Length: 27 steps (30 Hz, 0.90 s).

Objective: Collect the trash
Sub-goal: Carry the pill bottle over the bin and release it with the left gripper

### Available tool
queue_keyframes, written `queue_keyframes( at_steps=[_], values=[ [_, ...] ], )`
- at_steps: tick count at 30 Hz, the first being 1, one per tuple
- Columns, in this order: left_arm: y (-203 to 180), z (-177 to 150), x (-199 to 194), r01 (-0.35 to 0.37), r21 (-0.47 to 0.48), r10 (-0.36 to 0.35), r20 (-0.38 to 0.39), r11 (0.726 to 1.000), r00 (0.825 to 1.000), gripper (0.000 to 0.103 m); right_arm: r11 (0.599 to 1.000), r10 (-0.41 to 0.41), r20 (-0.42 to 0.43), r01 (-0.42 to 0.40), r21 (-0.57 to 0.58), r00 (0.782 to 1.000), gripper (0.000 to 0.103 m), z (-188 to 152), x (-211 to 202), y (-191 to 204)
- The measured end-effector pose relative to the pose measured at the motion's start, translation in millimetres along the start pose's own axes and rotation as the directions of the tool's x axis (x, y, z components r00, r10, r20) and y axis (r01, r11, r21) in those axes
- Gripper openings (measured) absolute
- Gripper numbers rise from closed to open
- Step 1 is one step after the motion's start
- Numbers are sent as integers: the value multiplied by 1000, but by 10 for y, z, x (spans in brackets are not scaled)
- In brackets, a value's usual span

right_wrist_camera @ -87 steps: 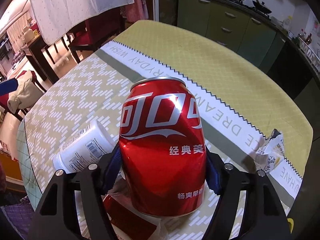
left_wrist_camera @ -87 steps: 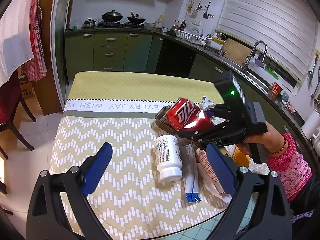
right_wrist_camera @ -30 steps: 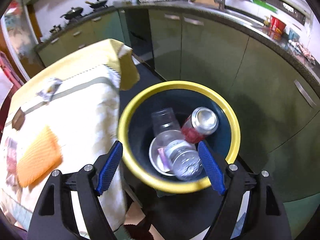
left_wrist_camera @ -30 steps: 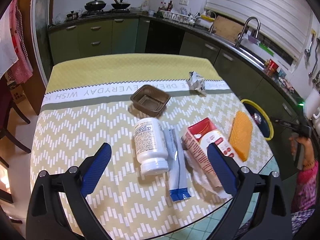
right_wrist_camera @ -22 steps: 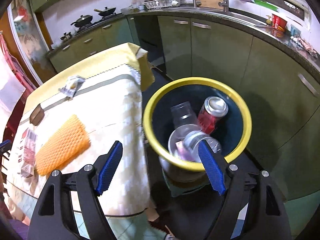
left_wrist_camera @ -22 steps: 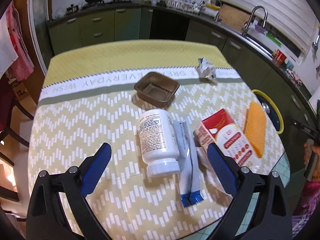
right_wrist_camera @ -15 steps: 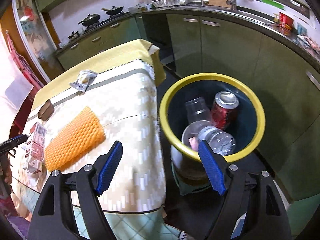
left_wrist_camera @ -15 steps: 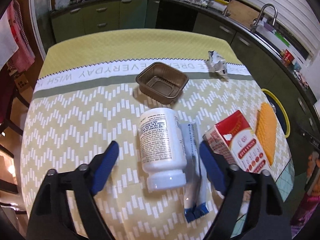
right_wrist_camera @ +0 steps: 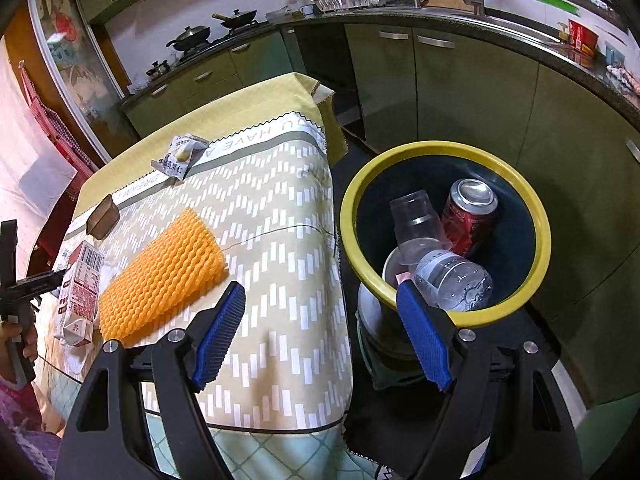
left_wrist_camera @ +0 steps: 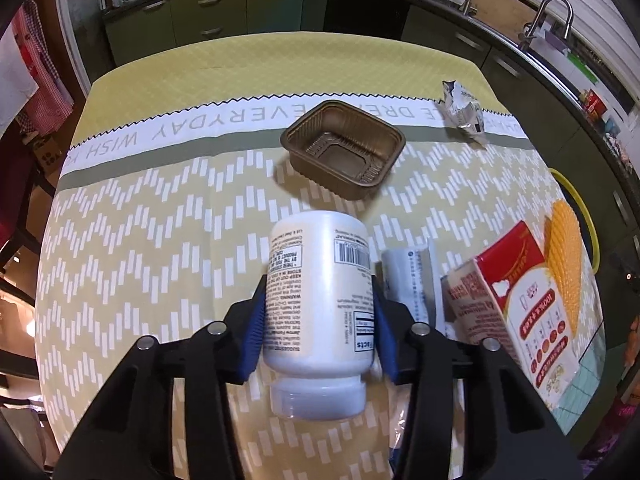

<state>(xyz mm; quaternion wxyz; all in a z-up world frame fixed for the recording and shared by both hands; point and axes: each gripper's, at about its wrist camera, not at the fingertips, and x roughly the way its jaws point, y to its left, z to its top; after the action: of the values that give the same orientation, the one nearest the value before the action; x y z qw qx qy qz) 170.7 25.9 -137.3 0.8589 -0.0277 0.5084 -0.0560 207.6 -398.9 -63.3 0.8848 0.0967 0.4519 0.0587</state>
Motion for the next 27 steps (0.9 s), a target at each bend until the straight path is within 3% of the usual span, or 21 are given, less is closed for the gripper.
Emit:
queue_keyframes(
  at_steps=[8,18,22,27],
  values=[
    [-12,-30,-82,7,12,-7,10,1000,1000,44,1000,10,7,-10,11,1000,77,-11,-25,-21],
    [-165,-30,-643,8,80,-16,88,997,996,44,999,12,11,-12,40,1000,77,-57,-35,-103],
    [-450,65,-870,77,158,-93,96,984,991,44,998,-18,21,16,58,1000,77,-89,-128,-219],
    [-1113,319,-931,204,306,-233,62,930,971,44,993,-71,38,67,95,997,77,-160,-322,-457]
  ],
)
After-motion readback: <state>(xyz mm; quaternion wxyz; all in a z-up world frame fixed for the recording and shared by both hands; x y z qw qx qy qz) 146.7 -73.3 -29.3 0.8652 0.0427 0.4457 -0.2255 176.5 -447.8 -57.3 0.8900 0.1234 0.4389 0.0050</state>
